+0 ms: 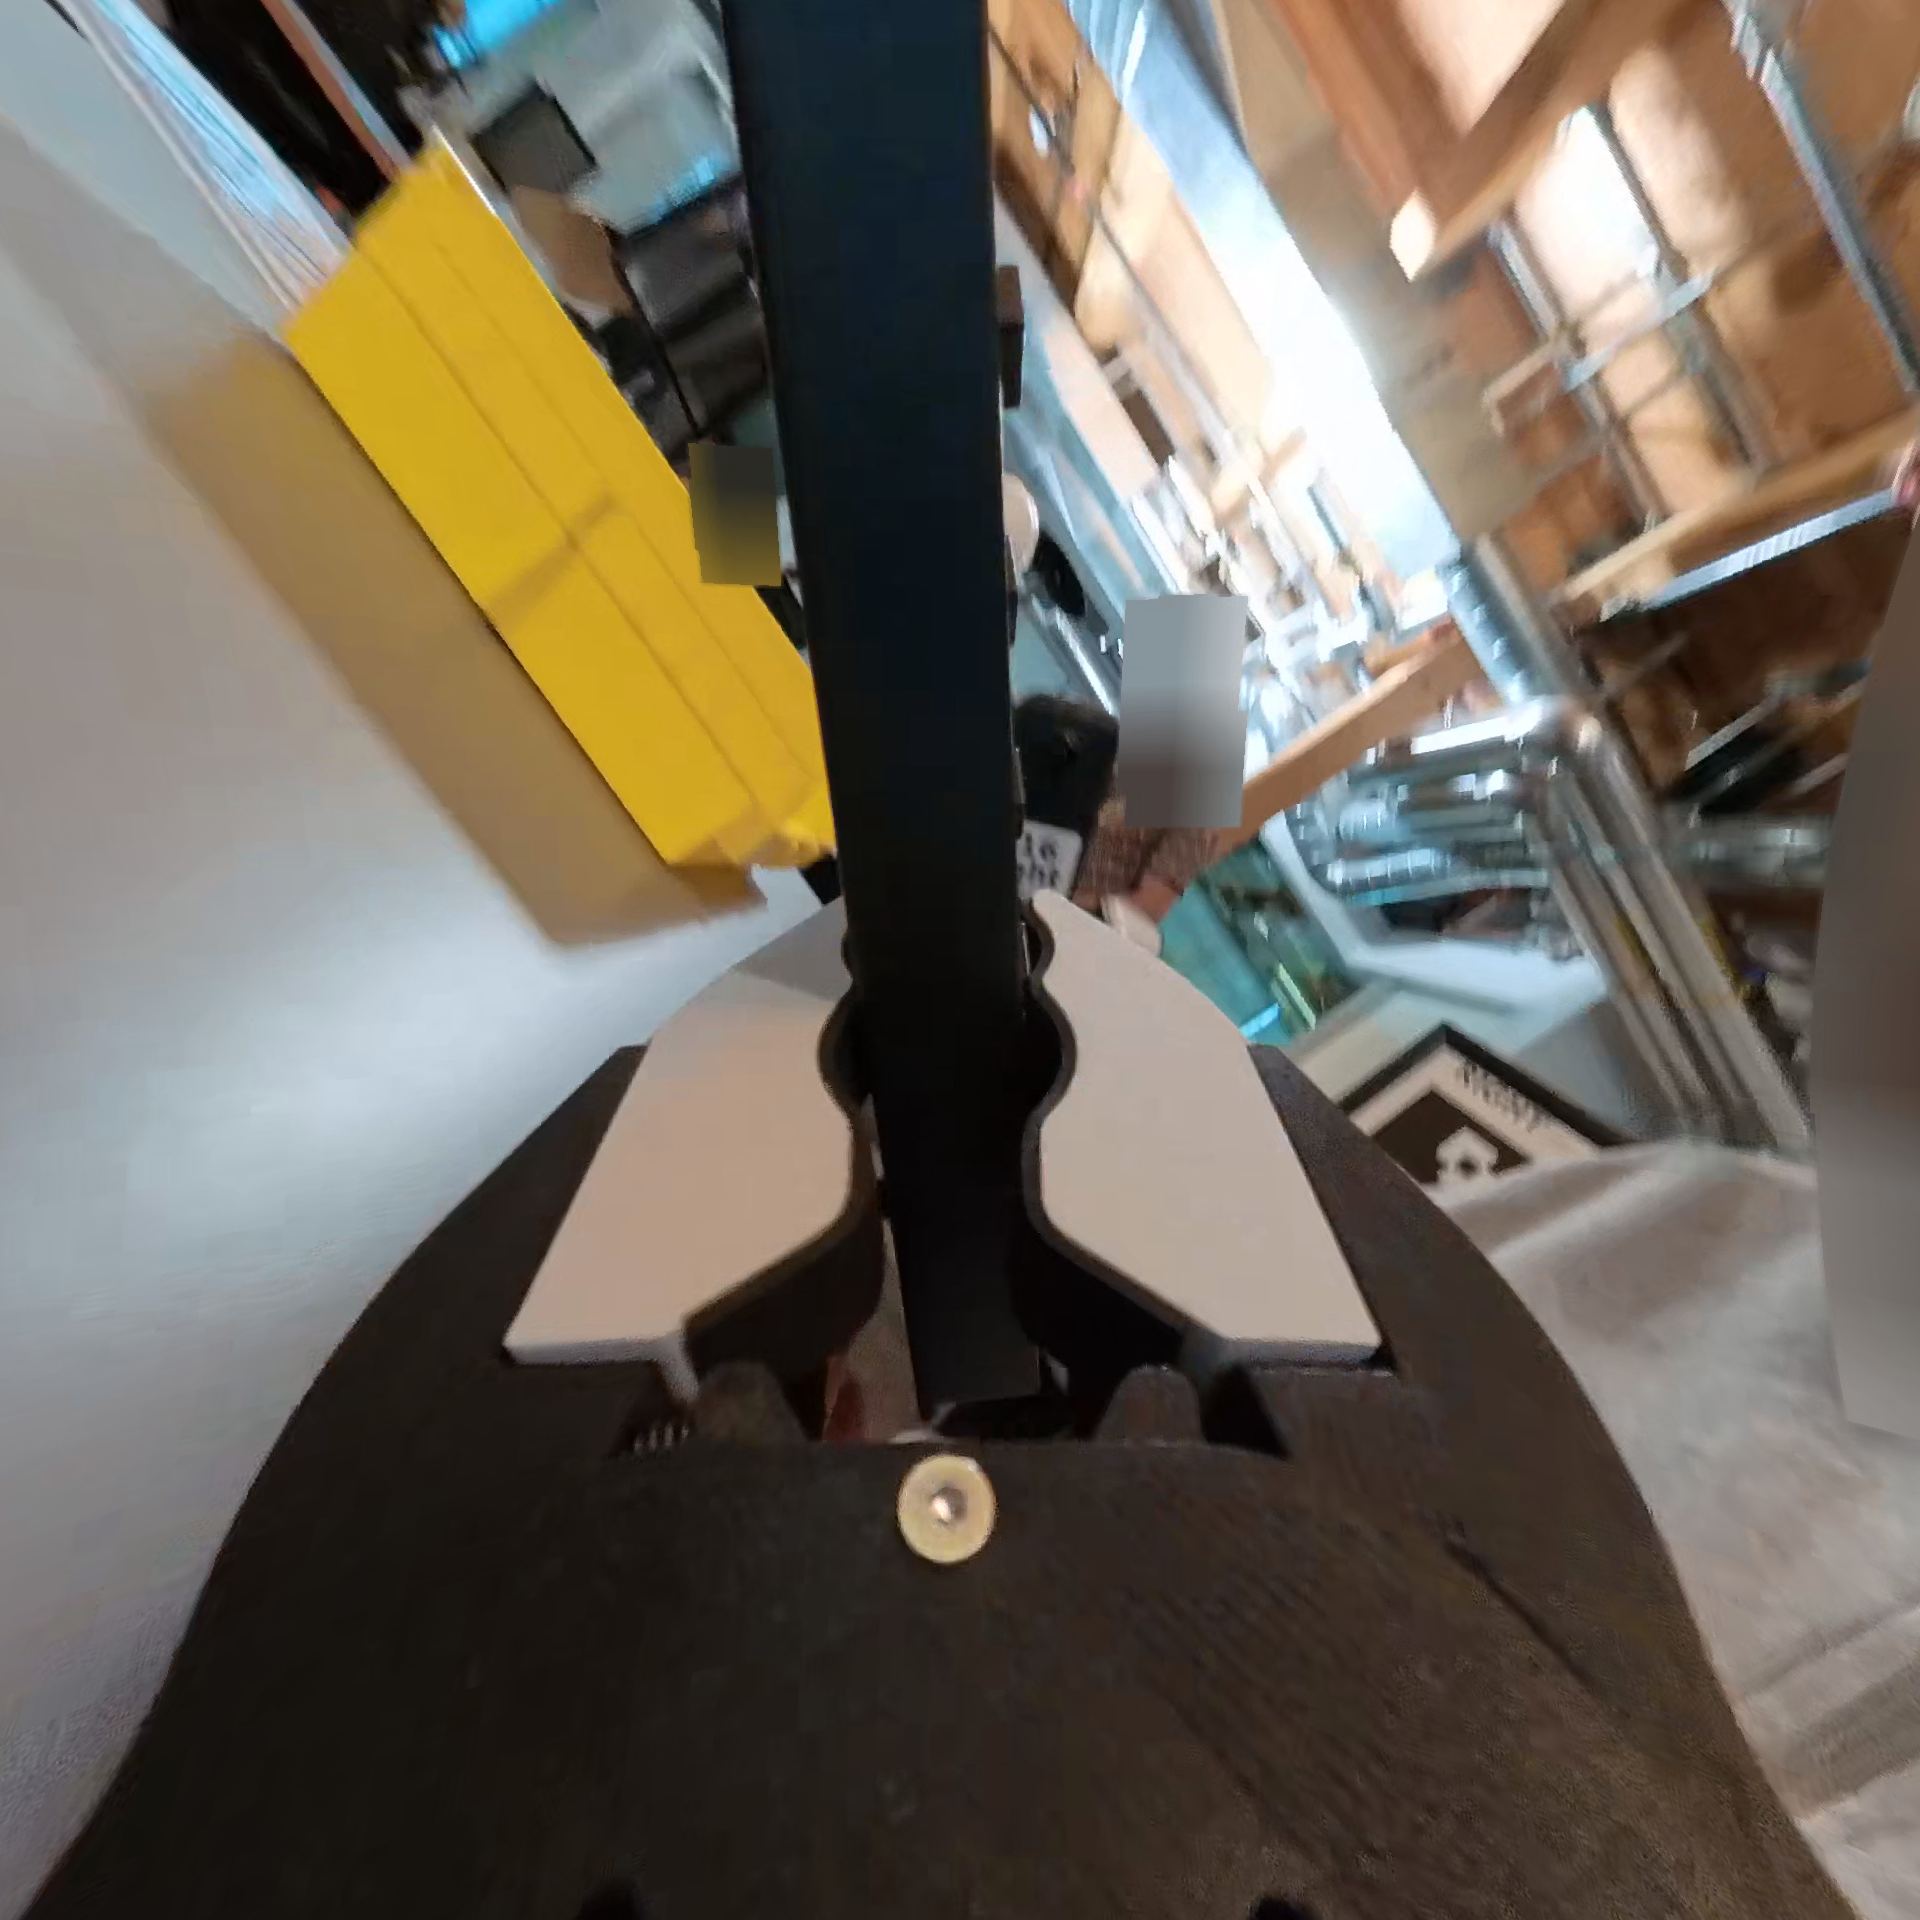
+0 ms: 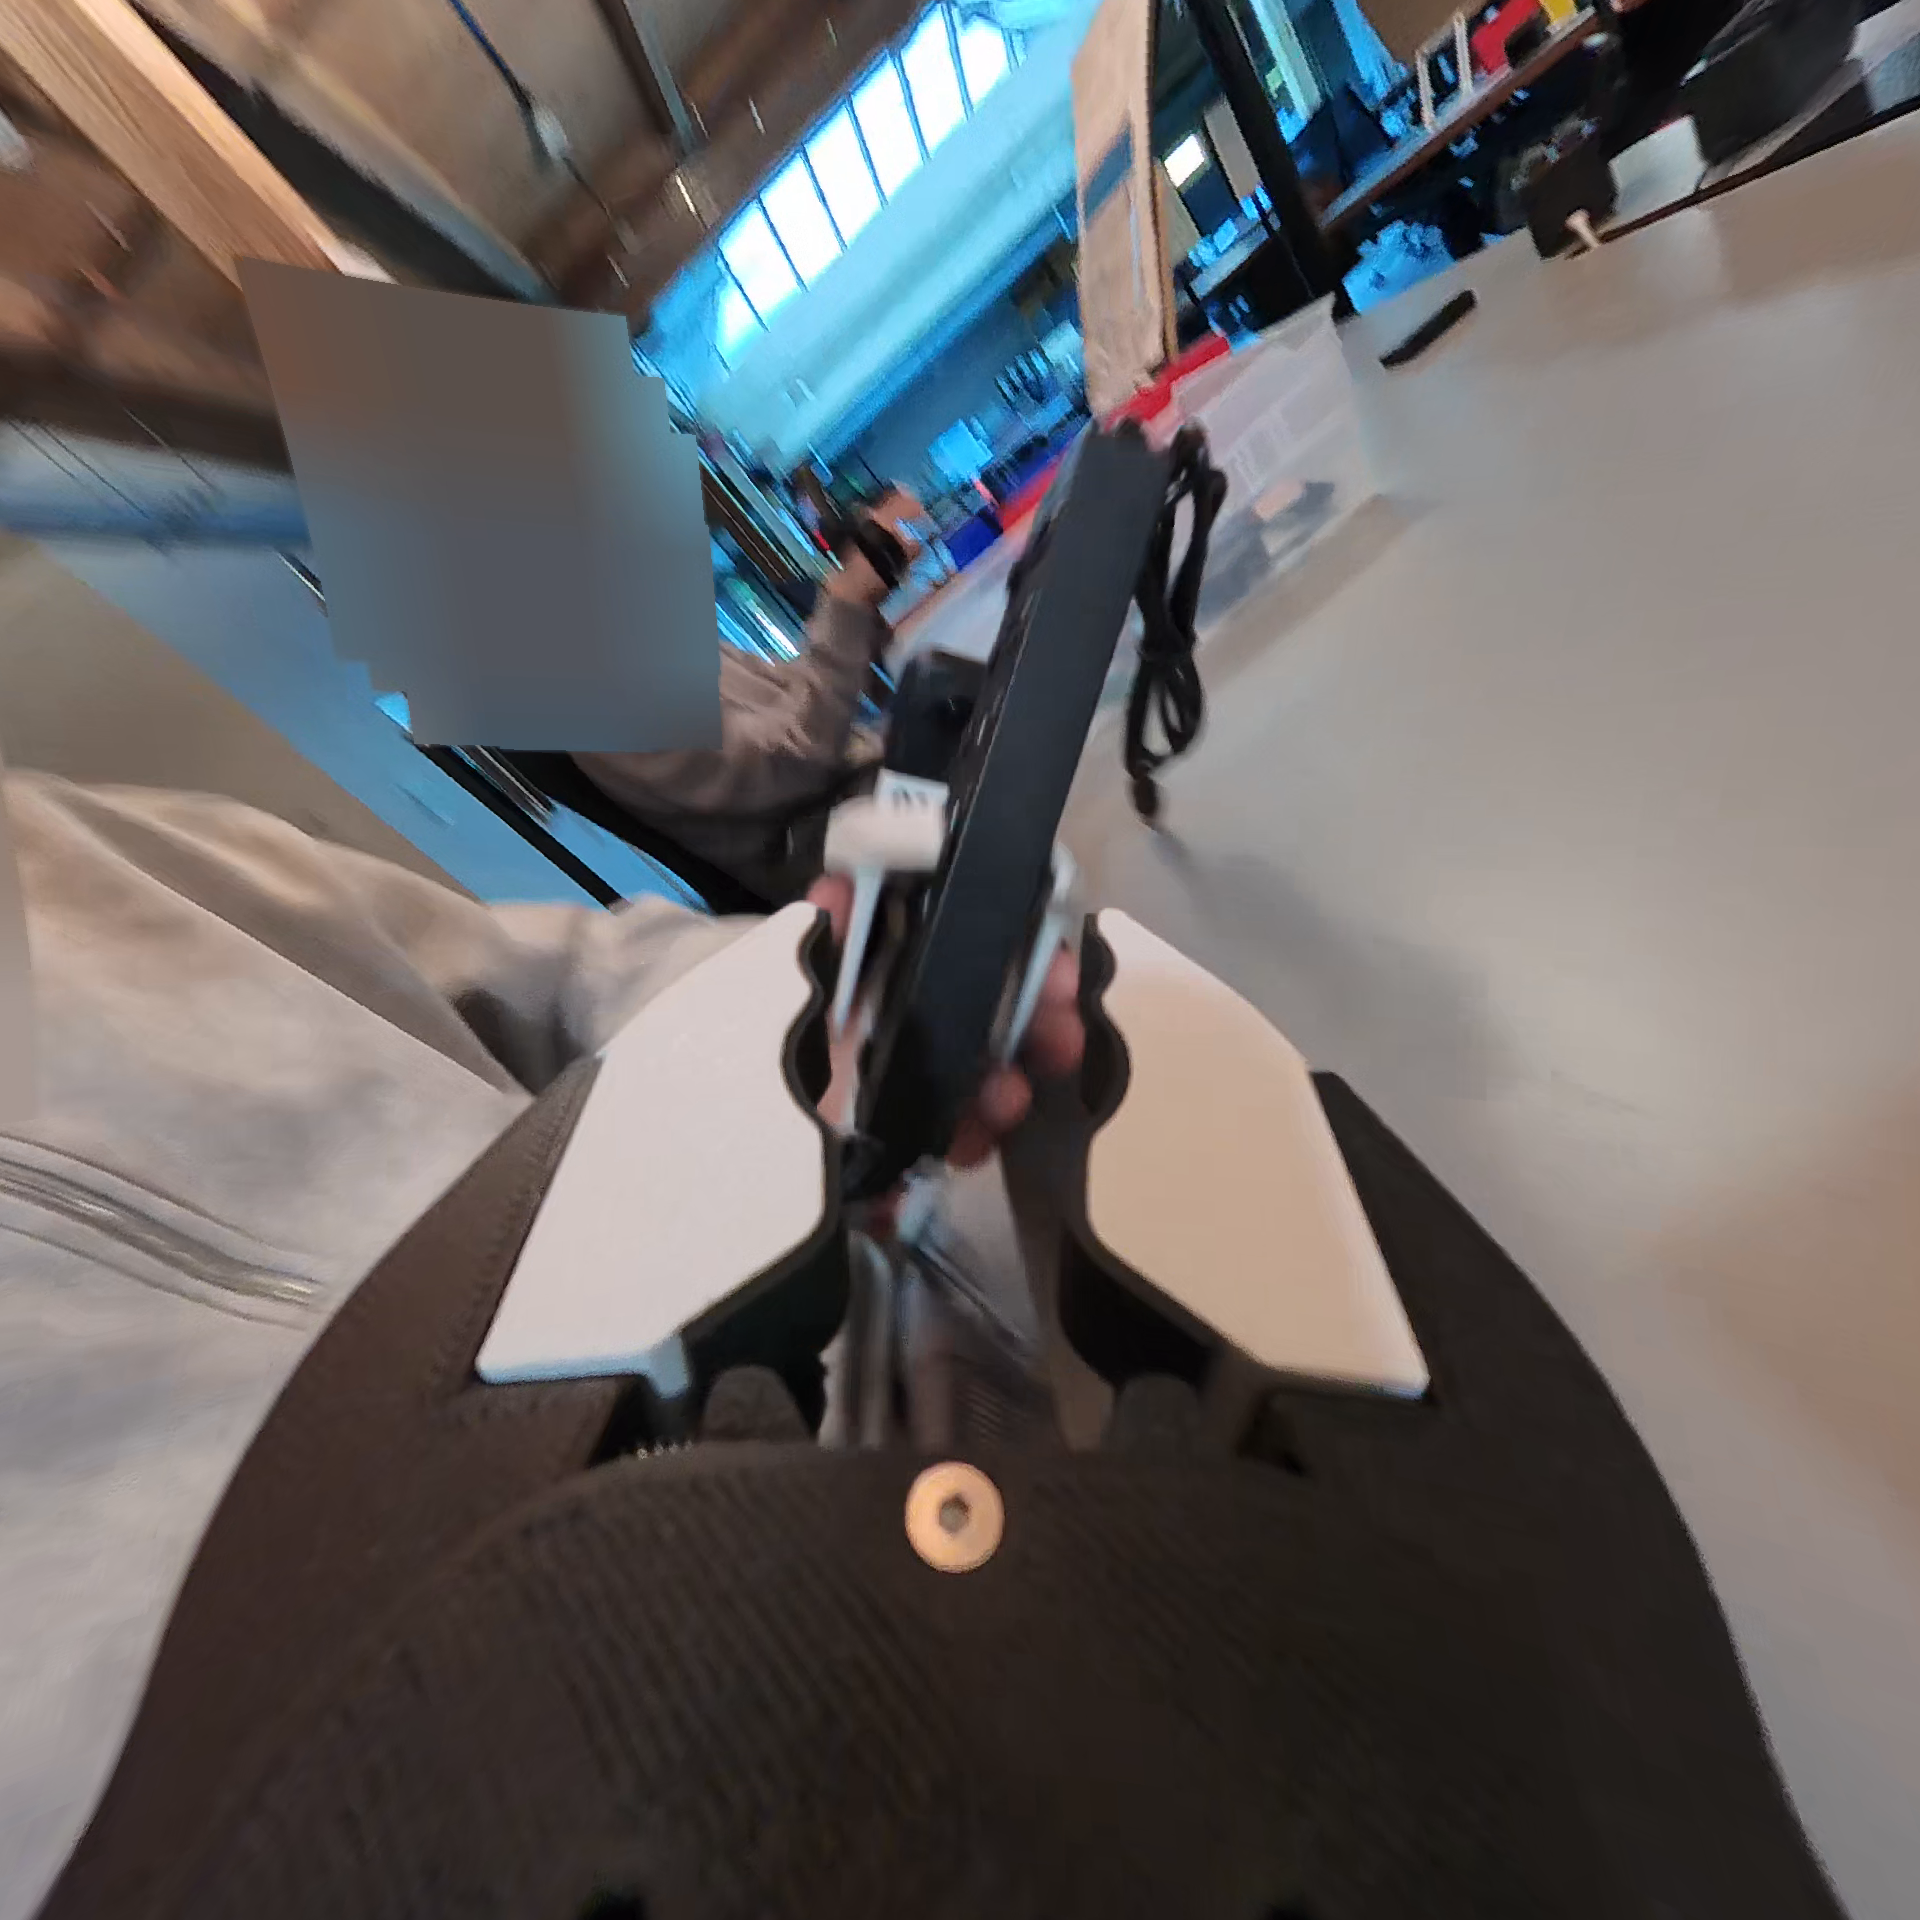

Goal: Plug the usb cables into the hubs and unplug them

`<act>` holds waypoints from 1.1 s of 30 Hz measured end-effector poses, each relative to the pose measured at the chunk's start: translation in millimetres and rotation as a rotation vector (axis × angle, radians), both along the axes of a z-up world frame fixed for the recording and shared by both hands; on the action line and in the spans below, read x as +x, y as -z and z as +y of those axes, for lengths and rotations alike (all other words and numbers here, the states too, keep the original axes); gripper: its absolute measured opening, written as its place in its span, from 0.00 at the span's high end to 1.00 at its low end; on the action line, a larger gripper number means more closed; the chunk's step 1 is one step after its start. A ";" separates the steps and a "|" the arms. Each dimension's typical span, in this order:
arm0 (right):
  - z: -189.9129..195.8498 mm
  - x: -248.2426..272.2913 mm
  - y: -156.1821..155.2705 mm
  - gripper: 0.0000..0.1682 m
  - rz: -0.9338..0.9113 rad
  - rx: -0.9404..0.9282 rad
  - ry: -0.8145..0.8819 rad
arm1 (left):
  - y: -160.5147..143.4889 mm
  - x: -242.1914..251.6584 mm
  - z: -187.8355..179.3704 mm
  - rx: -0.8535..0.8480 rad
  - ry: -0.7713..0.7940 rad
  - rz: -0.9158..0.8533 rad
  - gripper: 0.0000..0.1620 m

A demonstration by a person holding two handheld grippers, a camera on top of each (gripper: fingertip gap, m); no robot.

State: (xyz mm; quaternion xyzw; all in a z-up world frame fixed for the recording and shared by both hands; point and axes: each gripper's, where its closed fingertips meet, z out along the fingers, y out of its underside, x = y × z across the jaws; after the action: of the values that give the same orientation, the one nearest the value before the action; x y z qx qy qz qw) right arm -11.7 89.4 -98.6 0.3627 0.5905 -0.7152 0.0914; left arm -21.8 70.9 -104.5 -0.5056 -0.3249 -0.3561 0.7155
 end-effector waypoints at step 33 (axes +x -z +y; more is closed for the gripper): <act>-41.8 39.0 -12.3 0.84 -0.399 -0.393 -0.389 | -47.0 5.1 -16.5 0.167 -0.046 0.184 0.57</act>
State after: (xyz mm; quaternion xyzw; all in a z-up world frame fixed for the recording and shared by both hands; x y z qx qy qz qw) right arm 27.3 47.6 -86.2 0.3515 0.4698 -0.6994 0.4081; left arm -16.7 54.5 -57.5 -0.4672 -0.2386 -0.3175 0.7899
